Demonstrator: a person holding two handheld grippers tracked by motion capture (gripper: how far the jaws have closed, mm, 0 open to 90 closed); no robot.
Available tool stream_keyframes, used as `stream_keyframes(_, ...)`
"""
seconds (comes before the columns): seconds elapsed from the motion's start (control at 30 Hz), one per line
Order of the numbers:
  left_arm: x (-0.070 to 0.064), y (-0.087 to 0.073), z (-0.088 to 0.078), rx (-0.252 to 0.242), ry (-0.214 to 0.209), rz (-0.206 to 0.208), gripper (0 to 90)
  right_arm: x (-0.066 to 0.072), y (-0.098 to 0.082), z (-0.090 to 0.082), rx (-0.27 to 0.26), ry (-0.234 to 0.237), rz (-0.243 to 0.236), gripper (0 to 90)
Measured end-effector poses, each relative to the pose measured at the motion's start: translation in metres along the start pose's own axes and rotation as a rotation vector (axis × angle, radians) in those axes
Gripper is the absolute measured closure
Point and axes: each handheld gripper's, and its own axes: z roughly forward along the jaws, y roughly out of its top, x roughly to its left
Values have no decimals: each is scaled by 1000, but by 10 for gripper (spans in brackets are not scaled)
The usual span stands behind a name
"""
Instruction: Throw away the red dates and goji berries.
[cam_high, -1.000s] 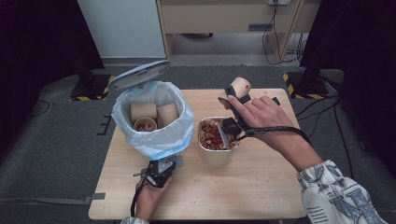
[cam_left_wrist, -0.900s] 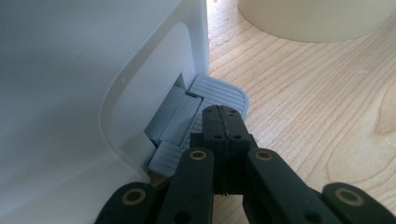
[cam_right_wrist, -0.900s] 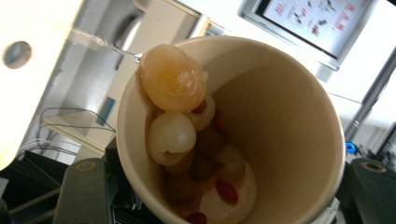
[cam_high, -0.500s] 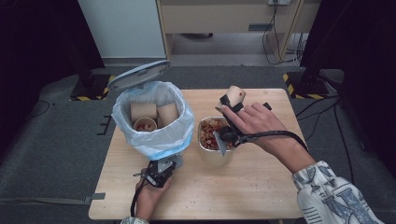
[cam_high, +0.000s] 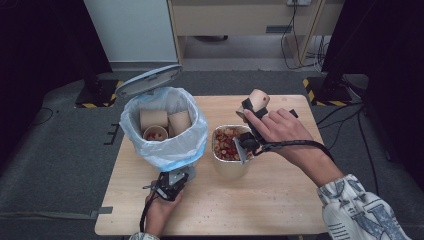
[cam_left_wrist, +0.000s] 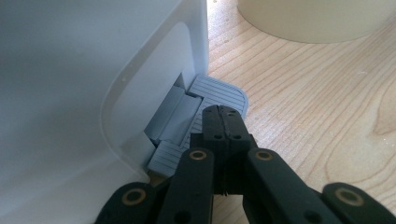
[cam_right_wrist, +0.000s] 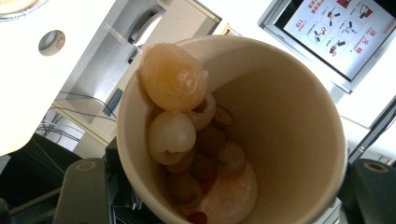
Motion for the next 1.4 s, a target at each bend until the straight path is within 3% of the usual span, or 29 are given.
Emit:
stream_keyframes(0.37, 0, 0, 0, 0, 0, 0, 900, -10, -5, -6, -6, -34, 25, 310)
stream_keyframes(0.47, 0, 0, 0, 2, -1, 2, 900, -17, -11, -8, -1, -45, 12, 310)
stream_keyframes(0.63, 0, 0, 0, 2, 0, 1, 900, -34, -22, -7, 76, -98, 68, 314)
stream_keyframes(0.67, 0, 0, 0, 4, -3, 1, 900, -26, -7, -2, 48, -56, -2, 314)
stream_keyframes(0.7, 0, 0, 0, 4, -3, 1, 900, -26, -7, -2, 48, -56, -2, 314)
stream_keyframes(0.73, 0, 0, 0, 4, -1, -1, 900, 5, 25, 1, -21, 22, -185, 314)
stream_keyframes(0.77, 0, 0, 0, 4, 1, -1, 900, 6, 26, 2, -20, 19, -224, 314)
stream_keyframes(0.87, 1, 0, 0, 2, -7, -5, 900, 4, 16, 3, 5, 27, -110, 311)
stream_keyframes(0.93, 0, 0, 0, 4, -1, -5, 900, 6, 14, 3, 6, 40, -104, 308)
stream_keyframes(0.97, 0, 0, 0, 5, -2, -5, 900, 6, 14, 3, -1, 48, -140, 307)
stream_keyframes(1.1, 0, 0, 0, 2, -3, -7, 900, 10, 11, 6, -22, 79, 3, 301)
stream_keyframes(1.27, 0, 0, 0, 0, -2, -5, 900, 11, 6, 8, -32, 89, 62, 296)
stream_keyframes(1.4, 0, 0, 0, 1, -3, -5, 900, 5, -3, 10, -49, 100, 193, 294)
